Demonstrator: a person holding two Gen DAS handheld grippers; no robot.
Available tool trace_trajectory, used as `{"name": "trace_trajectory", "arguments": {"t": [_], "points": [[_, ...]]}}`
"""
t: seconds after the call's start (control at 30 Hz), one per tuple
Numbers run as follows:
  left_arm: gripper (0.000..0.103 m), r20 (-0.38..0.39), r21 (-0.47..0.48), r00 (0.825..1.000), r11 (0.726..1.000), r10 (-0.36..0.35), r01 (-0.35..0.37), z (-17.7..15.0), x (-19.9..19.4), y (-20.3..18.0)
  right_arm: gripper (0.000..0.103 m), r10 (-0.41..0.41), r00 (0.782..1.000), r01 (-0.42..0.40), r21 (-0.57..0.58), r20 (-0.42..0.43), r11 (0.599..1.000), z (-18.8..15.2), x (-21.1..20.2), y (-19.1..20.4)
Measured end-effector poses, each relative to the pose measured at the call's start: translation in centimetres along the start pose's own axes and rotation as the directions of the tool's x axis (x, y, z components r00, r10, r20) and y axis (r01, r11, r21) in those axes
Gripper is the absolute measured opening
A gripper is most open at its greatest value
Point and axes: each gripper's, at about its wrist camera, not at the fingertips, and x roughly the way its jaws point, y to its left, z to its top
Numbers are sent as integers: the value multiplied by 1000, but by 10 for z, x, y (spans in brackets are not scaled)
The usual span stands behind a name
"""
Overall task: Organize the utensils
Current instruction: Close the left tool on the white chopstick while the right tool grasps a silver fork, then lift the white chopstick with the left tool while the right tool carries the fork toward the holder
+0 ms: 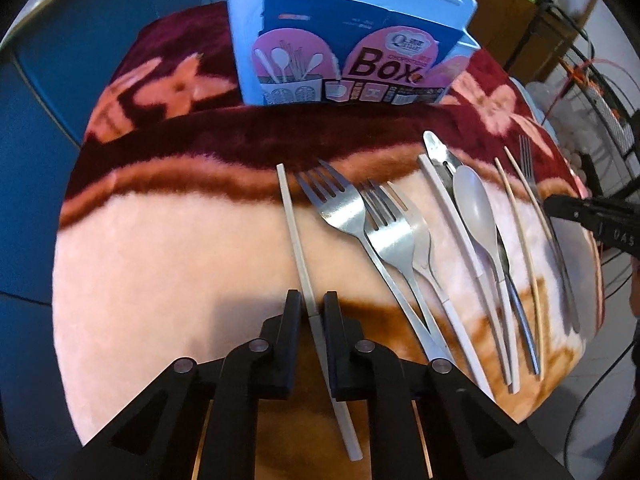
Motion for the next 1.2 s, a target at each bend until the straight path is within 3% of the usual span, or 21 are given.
{"name": "trace_trajectory", "arguments": {"t": [0.27, 0.4, 0.57, 0.7, 0.93, 1.07, 1.2], "points": [[10, -10, 6, 1000, 1000, 18, -18, 10, 6, -8, 15, 13, 999, -12, 30, -52, 999, 10, 8, 2], [8, 11, -1, 1000, 1000, -7, 7, 8, 4, -4, 16, 31, 998, -28, 53, -50, 998, 14, 10, -6], [5, 64, -44, 996, 997, -61, 64, 1, -1, 8, 14, 53, 998, -51, 58, -19, 997, 11, 9, -12], [5, 155, -28, 987, 998, -46, 51, -7, -14, 10, 8, 72, 997, -74, 42, 40, 996, 6, 2, -10], [5, 313, -13, 948, 998, -61, 69, -17, -38, 4, 8, 95, 976, -98, 4, 195, 995, -12, -21, -1], [5, 425, -13, 902, 996, -71, 84, -15, -58, 2, 8, 117, 945, -114, -27, 304, 993, -21, -40, 8], [5, 516, -6, 853, 996, -75, 91, -13, -79, 0, 8, 80, 909, -64, -53, 408, 997, -28, -55, 21]]}}
